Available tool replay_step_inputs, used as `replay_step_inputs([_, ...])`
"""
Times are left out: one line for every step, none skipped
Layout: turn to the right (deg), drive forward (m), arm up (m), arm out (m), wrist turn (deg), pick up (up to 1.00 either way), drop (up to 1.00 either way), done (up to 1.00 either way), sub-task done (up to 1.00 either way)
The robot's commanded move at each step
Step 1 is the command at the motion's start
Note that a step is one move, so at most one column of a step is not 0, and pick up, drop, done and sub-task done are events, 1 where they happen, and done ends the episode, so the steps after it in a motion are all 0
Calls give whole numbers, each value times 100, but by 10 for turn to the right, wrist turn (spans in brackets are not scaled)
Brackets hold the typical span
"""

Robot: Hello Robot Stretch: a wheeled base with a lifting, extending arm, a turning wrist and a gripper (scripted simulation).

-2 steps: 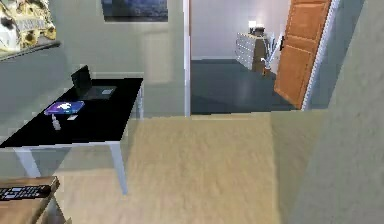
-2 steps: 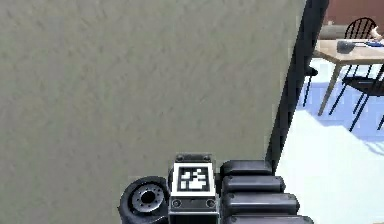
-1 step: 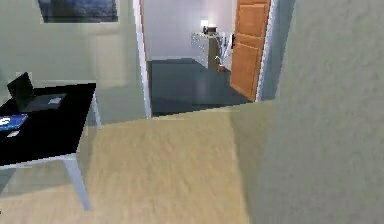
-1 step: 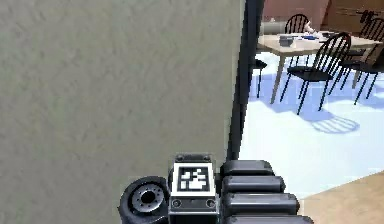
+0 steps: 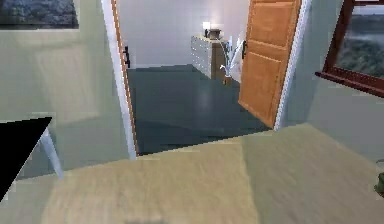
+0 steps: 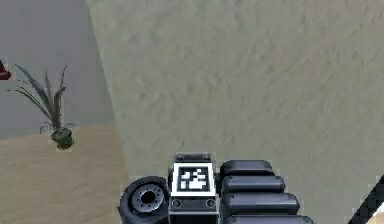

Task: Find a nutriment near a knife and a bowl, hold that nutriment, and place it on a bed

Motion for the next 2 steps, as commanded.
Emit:
replay_step_inputs([0,100,0,0,0,0,0,0,0])
replay_step_inputs([-30,0,0,0,0,0,0,0,0])
